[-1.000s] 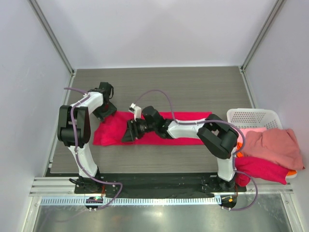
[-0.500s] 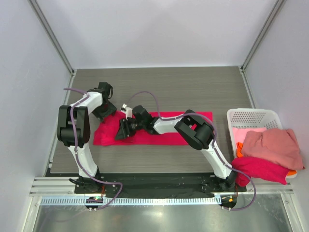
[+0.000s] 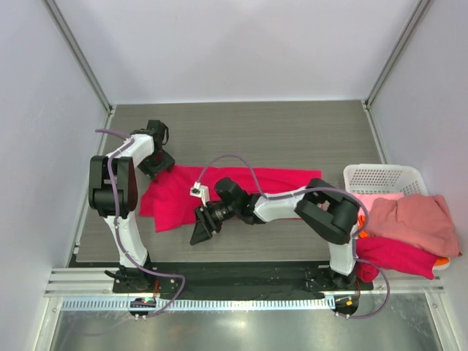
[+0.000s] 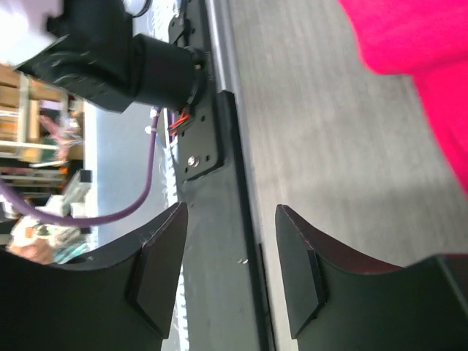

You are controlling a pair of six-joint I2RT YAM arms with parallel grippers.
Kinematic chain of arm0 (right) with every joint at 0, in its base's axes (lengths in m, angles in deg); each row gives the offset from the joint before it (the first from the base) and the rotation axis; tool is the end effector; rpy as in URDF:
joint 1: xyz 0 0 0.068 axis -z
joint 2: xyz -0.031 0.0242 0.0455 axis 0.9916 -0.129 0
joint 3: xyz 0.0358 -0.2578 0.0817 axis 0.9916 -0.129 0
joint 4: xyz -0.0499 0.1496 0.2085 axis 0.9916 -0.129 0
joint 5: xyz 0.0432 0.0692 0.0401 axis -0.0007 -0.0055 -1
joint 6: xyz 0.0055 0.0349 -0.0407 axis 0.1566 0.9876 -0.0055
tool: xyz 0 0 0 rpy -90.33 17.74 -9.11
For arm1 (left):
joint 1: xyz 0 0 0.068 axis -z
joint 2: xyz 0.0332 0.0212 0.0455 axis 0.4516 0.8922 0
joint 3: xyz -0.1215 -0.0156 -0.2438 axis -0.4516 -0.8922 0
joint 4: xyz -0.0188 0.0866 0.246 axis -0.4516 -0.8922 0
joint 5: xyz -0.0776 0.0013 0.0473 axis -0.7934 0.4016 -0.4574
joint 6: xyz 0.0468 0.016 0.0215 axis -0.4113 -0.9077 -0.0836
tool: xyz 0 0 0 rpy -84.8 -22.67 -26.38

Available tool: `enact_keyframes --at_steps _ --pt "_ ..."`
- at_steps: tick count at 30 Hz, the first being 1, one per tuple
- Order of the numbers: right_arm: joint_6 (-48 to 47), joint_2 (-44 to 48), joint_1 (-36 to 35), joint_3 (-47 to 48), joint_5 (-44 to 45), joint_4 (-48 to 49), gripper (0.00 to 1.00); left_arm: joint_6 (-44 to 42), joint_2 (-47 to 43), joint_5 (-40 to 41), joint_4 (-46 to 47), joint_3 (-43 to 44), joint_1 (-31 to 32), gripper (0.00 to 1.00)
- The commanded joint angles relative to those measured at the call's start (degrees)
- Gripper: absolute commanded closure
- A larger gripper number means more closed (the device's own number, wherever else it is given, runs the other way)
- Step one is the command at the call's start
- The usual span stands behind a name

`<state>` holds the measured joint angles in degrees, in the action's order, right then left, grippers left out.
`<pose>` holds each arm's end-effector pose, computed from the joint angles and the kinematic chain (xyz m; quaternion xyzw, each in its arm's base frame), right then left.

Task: Fold and stack the t-shirts
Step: Fold the tshirt

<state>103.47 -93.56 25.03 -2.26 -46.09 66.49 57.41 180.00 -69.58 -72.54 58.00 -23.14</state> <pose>0.1917 0.3480 0.1475 -0.3676 0.7357 0.5593 0.1035 0.3831 -0.0156 0.1686 -0.4228 0.8901 0.0626 0.1580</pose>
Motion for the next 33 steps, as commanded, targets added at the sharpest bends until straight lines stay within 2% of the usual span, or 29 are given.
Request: enact_keyframes --at_steps 1,3,4,6,8,10,11,15,16,19,24,28,33 --pt "-6.0 9.3 0.2 -1.3 9.5 -8.1 0.42 -0.6 -0.4 1.7 -0.6 0.7 -0.5 0.34" --pt "-6.1 12.0 0.6 -1.7 15.6 -11.7 0.43 -0.7 -2.1 1.1 -0.4 -0.2 -0.4 0.34" --pt "-5.8 15.4 0.7 -1.8 25.5 -17.0 0.42 -0.8 -4.7 1.4 -0.2 -1.5 -0.2 0.33" --pt "-5.1 18.8 0.7 -2.7 34.3 -21.0 0.43 -1.0 -7.9 1.8 0.7 -3.1 0.2 0.32" --pt "-2.1 23.5 0.7 -4.2 49.2 -27.7 0.51 -1.3 -13.5 2.0 1.4 -5.8 0.7 0.30" --pt "0.6 27.7 0.8 -6.4 56.7 -32.9 0.59 -1.2 -17.4 2.3 1.8 -8.6 1.7 0.30" --pt "1.6 28.8 0.9 -7.1 64.3 -35.0 0.62 -1.2 -20.8 2.5 1.9 -9.6 2.4 0.29" --pt "8.9 33.2 1.5 -9.7 80.8 -45.8 0.82 -0.2 -28.1 1.2 2.1 -15.6 5.3 0.27" --pt "10.6 33.9 2.3 -11.3 82.9 -49.3 0.99 -0.3 -29.5 0.3 3.0 -18.3 5.3 0.25" --pt "15.3 37.7 4.8 -16.7 84.7 -51.0 0.99 -0.5 -33.7 -2.2 3.8 -23.4 5.3 0.23" --pt "19.1 43.1 14.4 -23.7 86.1 -50.5 0.99 2.1 -36.9 -4.1 7.3 -30.7 5.5 0.24" --pt "17.0 41.8 18.1 -24.3 86.6 -48.6 0.99 3.7 -33.1 -5.6 10.1 -31.3 5.5 0.25" --pt "16.2 35.4 20.2 -21.7 87.1 -48.0 0.99 4.8 -26.7 -6.8 12.4 -29.2 5.5 0.25"
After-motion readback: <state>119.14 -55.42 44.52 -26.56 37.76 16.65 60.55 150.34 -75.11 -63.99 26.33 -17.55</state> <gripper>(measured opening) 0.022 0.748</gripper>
